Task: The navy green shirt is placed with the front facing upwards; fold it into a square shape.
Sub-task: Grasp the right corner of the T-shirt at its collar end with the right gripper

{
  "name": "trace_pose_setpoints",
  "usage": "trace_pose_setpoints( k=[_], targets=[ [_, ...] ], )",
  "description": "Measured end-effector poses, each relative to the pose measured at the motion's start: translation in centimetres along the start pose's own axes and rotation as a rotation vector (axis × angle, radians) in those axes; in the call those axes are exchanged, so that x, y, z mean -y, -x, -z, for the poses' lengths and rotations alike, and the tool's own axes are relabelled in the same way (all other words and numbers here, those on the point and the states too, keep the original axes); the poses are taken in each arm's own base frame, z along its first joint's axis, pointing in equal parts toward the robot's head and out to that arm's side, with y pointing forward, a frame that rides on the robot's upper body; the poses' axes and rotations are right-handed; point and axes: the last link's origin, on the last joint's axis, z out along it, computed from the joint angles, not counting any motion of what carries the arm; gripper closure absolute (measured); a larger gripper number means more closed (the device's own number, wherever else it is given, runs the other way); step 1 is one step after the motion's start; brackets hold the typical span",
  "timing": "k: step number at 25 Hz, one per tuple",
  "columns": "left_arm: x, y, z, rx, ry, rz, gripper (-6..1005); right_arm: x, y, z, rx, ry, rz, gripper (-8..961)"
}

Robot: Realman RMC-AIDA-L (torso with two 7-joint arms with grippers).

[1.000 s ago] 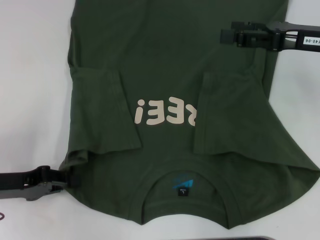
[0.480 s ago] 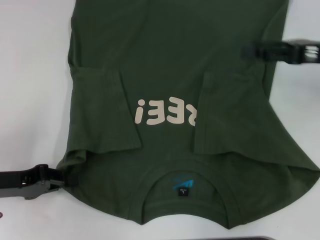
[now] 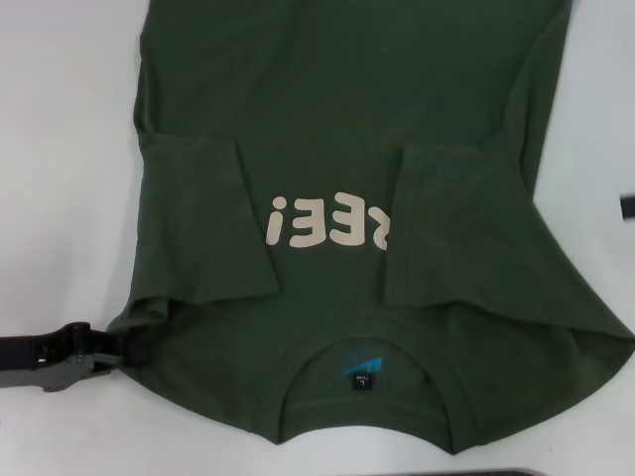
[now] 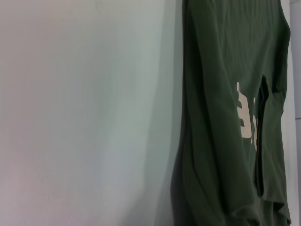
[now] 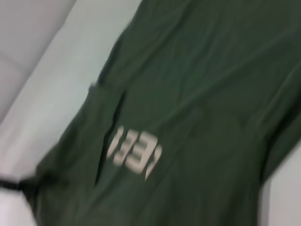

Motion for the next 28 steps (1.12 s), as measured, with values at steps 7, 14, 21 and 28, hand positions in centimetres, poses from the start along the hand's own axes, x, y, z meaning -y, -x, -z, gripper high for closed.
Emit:
trace_pose_setpoints(
  k=[7,14,21,28],
  targets=[
    [-0.3,-0.5,-0.2,0.002,-0.002,-0.010,985,0.6,-1.7,-0.4,-0.171,-0.065,-0.025,28],
    [-0.5,-0.9,-0.3,0.006,-0.005,-0.017,985,0.7,-2.3,-1.3,-0.252,-0.081,-0.046,28],
    [-0.5,-1.0,-0.2,0.004,-0.007,-0.018,985,0.3,-2.6,-1.6,-0.273,-0.054,-0.054,28],
    [-0.4,-1.1,0.1,-0.001,-0.020,-0.021,985,0.5,-3.4,-2.3,-0.276,-0.037,-0.127,28]
  ],
)
